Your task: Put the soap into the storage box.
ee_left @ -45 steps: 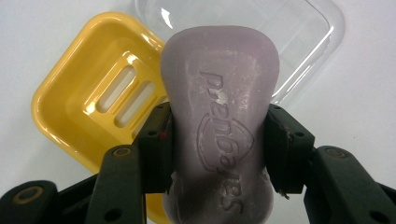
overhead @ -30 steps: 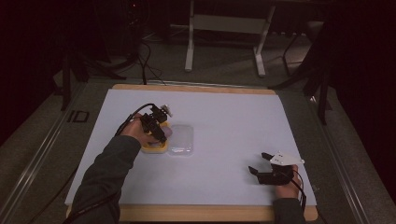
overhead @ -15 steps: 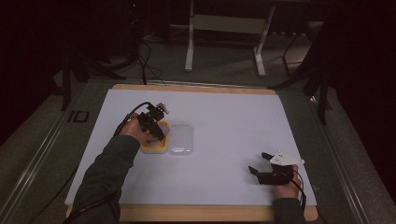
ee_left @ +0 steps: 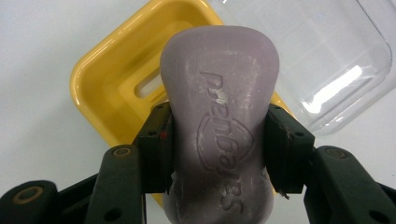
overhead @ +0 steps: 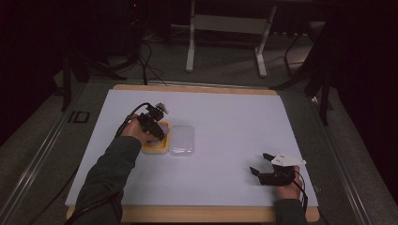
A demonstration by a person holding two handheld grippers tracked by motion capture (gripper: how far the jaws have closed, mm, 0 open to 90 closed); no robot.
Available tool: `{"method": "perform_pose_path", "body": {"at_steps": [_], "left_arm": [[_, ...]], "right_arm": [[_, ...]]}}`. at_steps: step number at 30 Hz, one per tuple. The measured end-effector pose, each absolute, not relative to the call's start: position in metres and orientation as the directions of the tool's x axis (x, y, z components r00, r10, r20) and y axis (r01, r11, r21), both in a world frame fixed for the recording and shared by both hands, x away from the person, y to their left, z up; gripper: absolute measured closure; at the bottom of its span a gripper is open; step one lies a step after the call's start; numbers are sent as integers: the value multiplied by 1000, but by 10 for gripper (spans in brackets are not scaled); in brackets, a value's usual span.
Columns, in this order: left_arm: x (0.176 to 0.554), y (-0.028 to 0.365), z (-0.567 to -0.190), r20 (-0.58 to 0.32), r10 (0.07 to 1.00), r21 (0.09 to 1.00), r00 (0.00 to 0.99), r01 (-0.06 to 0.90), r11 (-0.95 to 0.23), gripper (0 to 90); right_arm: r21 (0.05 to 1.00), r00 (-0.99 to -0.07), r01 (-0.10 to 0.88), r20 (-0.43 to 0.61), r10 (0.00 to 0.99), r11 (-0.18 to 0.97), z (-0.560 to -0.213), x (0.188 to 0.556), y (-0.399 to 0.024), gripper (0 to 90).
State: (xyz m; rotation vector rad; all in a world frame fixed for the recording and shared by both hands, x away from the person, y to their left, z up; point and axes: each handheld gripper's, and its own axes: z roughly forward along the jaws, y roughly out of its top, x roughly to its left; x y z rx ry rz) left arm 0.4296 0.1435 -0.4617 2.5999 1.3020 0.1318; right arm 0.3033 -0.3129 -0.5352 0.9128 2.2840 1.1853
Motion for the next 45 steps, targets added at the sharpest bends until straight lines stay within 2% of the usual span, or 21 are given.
{"method": "perform_pose_path", "body": {"at_steps": [45], "left_arm": [[440, 151, -477, -63, 863, 247, 501, 845, -473, 497]], "right_arm": [[831, -703, 360, -58, 709, 424, -535, 303, -313, 189]]}}
